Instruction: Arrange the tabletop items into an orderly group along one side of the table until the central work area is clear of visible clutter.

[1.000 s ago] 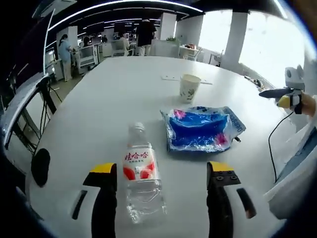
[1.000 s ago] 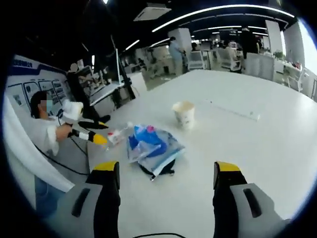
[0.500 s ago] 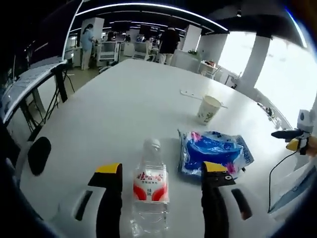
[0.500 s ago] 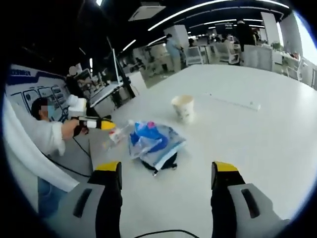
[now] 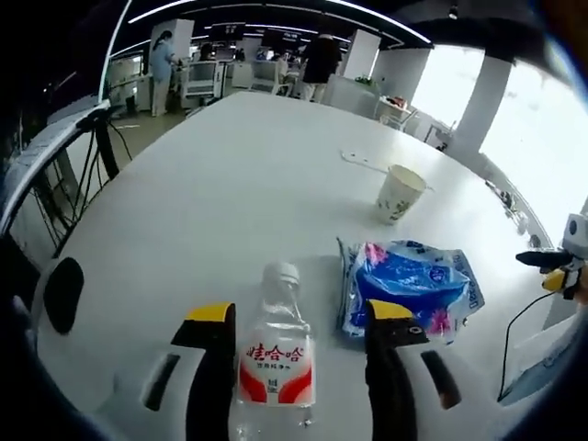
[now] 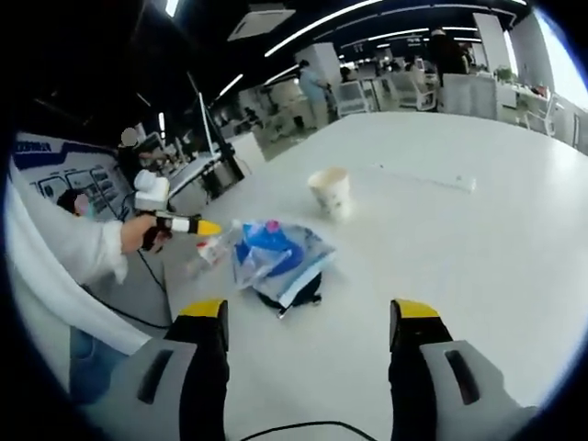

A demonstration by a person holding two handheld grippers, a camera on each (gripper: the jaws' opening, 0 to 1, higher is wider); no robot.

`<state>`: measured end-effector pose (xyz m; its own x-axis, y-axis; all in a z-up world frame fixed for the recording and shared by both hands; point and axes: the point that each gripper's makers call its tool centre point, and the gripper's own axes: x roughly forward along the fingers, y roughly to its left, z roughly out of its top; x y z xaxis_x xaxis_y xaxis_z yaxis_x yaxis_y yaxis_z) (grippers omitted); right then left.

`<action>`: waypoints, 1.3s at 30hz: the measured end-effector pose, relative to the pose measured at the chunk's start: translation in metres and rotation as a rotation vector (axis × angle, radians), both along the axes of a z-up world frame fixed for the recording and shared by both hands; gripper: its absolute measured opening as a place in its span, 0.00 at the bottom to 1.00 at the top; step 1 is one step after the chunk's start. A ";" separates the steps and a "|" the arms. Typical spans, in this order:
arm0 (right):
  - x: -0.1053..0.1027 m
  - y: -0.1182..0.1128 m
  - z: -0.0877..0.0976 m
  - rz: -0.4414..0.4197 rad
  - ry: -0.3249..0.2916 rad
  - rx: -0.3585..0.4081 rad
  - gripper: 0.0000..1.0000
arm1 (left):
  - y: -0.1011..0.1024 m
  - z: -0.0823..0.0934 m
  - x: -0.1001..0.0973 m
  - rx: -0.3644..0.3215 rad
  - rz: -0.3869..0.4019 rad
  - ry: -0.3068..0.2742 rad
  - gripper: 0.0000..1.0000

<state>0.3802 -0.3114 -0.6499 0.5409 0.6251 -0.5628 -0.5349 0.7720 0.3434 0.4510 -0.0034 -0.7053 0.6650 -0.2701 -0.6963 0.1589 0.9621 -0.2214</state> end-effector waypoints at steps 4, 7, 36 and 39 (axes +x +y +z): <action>0.000 -0.004 -0.002 -0.011 0.010 0.001 0.69 | -0.001 -0.005 0.003 0.015 -0.006 0.023 0.55; 0.001 -0.007 -0.005 -0.018 0.019 0.001 0.69 | -0.002 -0.009 0.006 0.021 -0.007 0.039 0.55; -0.009 0.000 -0.025 0.012 0.110 0.007 0.62 | 0.005 -0.051 0.024 0.236 -0.099 0.201 0.48; -0.010 0.003 -0.027 0.019 0.118 0.008 0.62 | 0.002 -0.053 0.028 0.263 -0.123 0.190 0.47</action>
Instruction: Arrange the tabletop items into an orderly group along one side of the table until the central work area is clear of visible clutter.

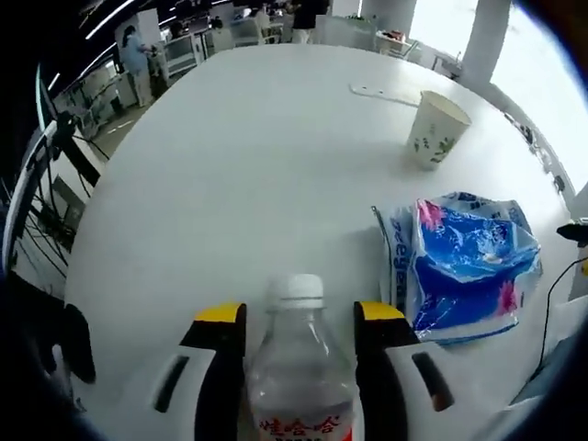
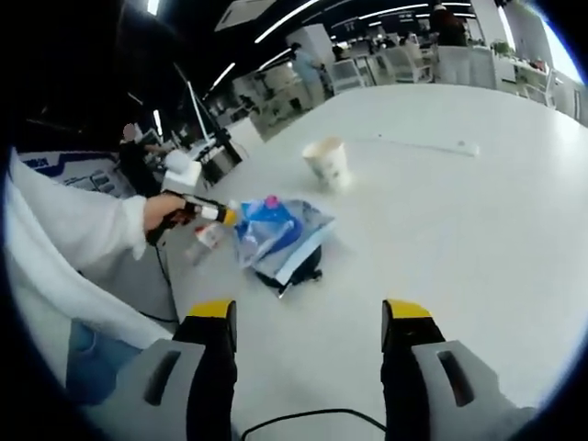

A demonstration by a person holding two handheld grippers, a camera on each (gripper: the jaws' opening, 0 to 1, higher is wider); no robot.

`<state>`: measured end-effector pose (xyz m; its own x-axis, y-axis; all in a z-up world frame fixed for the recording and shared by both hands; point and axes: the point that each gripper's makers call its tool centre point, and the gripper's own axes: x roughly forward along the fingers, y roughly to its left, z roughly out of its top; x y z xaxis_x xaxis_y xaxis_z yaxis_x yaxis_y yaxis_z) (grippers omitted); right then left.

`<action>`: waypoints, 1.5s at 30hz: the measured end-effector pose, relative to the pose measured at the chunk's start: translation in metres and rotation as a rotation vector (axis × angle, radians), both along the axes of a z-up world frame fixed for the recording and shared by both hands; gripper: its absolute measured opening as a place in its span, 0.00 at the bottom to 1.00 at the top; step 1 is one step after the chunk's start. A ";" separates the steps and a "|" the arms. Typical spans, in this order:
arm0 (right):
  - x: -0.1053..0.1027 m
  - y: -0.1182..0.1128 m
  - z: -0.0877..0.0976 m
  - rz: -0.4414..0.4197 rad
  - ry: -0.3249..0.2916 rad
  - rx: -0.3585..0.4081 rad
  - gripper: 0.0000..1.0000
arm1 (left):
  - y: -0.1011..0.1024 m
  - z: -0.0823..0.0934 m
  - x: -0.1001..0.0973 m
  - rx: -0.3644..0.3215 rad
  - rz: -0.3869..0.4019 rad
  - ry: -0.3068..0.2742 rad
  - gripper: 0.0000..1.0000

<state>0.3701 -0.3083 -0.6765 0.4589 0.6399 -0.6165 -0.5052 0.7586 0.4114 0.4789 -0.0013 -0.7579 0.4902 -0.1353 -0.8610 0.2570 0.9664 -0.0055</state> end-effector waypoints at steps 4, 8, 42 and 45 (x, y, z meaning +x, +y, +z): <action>-0.004 0.006 -0.003 0.019 0.011 -0.002 0.62 | 0.000 0.001 0.004 0.005 0.007 -0.012 0.47; -0.006 0.009 -0.003 0.029 0.018 0.002 0.61 | -0.001 0.001 0.004 0.002 0.011 -0.026 0.45; -0.007 0.004 0.004 -0.002 0.000 0.049 0.59 | 0.008 0.074 -0.001 -0.034 0.041 -0.233 0.21; -0.008 0.004 0.004 -0.004 -0.001 0.051 0.59 | 0.014 0.088 0.002 -0.036 0.068 -0.271 0.20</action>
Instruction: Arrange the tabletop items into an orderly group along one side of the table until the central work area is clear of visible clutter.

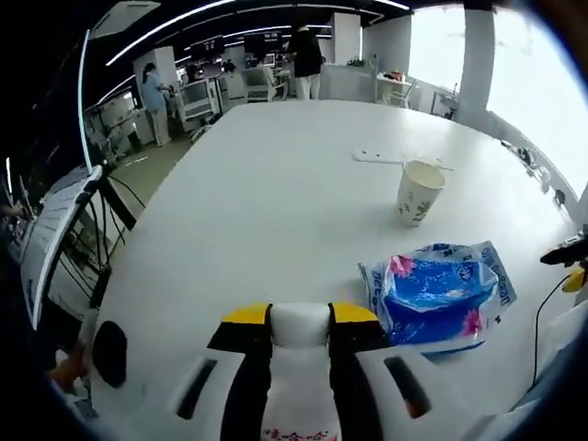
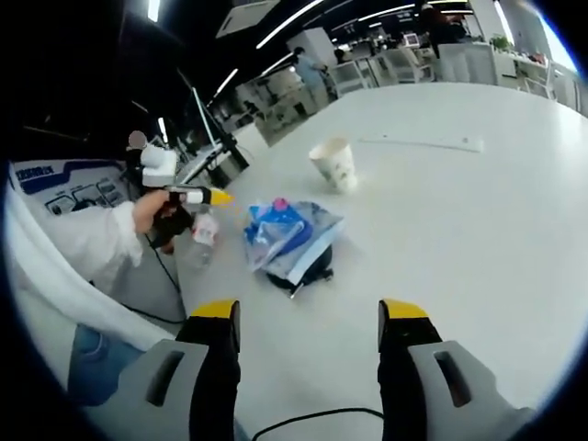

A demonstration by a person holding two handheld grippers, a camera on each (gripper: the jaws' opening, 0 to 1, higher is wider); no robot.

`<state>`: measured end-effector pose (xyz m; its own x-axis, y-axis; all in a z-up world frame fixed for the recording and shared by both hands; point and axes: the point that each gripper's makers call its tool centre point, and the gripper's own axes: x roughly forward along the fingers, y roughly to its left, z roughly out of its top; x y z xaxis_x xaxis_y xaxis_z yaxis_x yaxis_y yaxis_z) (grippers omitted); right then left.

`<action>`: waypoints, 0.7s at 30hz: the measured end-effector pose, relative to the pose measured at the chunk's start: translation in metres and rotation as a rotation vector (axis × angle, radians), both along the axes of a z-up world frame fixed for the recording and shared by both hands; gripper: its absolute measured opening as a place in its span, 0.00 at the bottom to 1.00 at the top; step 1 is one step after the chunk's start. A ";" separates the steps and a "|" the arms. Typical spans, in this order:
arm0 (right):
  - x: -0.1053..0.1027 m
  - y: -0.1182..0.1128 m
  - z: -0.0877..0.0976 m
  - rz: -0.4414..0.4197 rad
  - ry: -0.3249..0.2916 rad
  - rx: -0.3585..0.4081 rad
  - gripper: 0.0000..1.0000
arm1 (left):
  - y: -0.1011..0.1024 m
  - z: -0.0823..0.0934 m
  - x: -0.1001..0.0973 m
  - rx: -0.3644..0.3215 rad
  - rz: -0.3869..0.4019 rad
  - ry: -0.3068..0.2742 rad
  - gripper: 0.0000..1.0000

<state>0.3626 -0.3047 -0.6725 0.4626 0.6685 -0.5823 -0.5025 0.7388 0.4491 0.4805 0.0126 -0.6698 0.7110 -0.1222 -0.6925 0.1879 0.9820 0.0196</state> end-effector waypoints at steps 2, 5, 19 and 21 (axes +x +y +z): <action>0.000 0.000 0.001 -0.001 -0.003 0.001 0.59 | 0.002 0.010 0.003 -0.008 0.015 -0.034 0.20; 0.000 -0.002 0.004 -0.007 -0.013 0.003 0.59 | 0.001 0.023 0.007 -0.028 0.027 -0.073 0.20; -0.005 -0.006 0.005 -0.006 -0.022 -0.013 0.59 | -0.009 0.072 0.046 -0.144 0.027 -0.234 0.20; -0.005 -0.008 0.005 -0.010 -0.025 -0.015 0.59 | -0.012 0.077 0.056 -0.147 0.014 -0.248 0.20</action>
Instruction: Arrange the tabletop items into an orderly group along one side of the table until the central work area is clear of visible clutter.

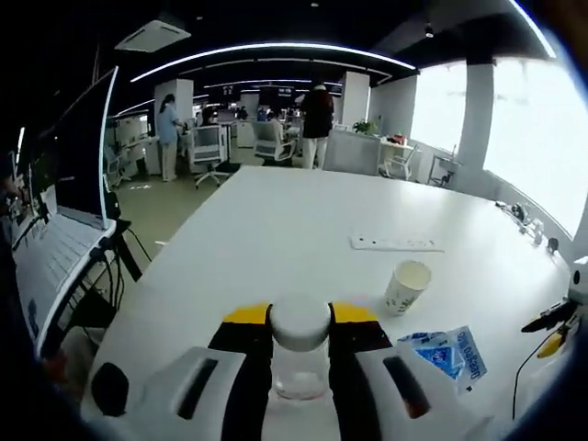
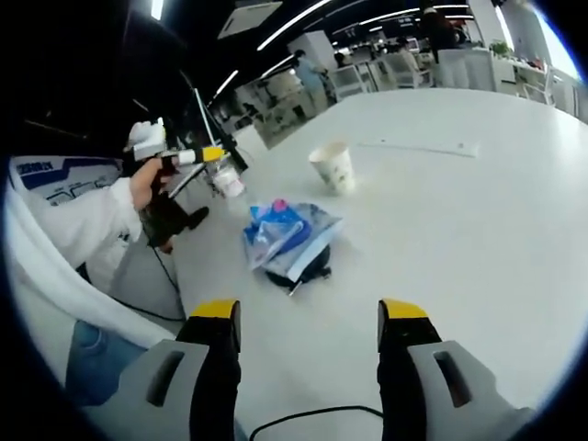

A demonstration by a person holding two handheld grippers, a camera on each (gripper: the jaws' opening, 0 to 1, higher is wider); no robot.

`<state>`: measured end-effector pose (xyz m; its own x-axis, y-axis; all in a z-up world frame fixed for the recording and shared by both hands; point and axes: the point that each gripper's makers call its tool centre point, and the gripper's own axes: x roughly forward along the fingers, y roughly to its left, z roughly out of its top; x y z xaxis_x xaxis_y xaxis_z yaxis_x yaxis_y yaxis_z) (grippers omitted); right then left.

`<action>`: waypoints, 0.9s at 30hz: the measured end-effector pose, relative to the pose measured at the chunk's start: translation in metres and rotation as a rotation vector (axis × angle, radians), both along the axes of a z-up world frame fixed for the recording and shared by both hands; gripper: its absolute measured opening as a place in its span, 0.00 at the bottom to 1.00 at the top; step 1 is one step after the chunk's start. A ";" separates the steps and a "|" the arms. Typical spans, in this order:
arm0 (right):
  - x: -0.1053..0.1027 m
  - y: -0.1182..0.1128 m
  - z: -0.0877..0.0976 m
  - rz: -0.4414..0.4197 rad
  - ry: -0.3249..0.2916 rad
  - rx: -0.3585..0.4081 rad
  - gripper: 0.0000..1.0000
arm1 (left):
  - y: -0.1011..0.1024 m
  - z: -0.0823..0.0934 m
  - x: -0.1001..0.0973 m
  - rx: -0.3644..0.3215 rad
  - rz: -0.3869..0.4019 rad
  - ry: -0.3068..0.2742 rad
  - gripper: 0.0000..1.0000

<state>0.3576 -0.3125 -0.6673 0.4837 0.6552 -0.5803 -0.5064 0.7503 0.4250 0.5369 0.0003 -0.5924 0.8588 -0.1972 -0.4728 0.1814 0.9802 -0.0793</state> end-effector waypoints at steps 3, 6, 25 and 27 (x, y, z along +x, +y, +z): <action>0.001 -0.004 0.001 -0.014 -0.004 0.000 0.59 | -0.003 0.007 0.013 -0.002 -0.013 -0.013 0.20; 0.003 -0.011 0.001 -0.040 -0.004 0.001 0.59 | -0.012 0.017 0.026 -0.003 -0.035 -0.032 0.20; 0.001 -0.028 -0.004 -0.093 0.016 0.001 0.59 | -0.095 0.020 0.083 -0.034 -0.161 -0.020 0.20; 0.000 -0.031 -0.005 -0.100 0.021 0.001 0.58 | -0.101 0.017 0.087 -0.032 -0.166 -0.015 0.20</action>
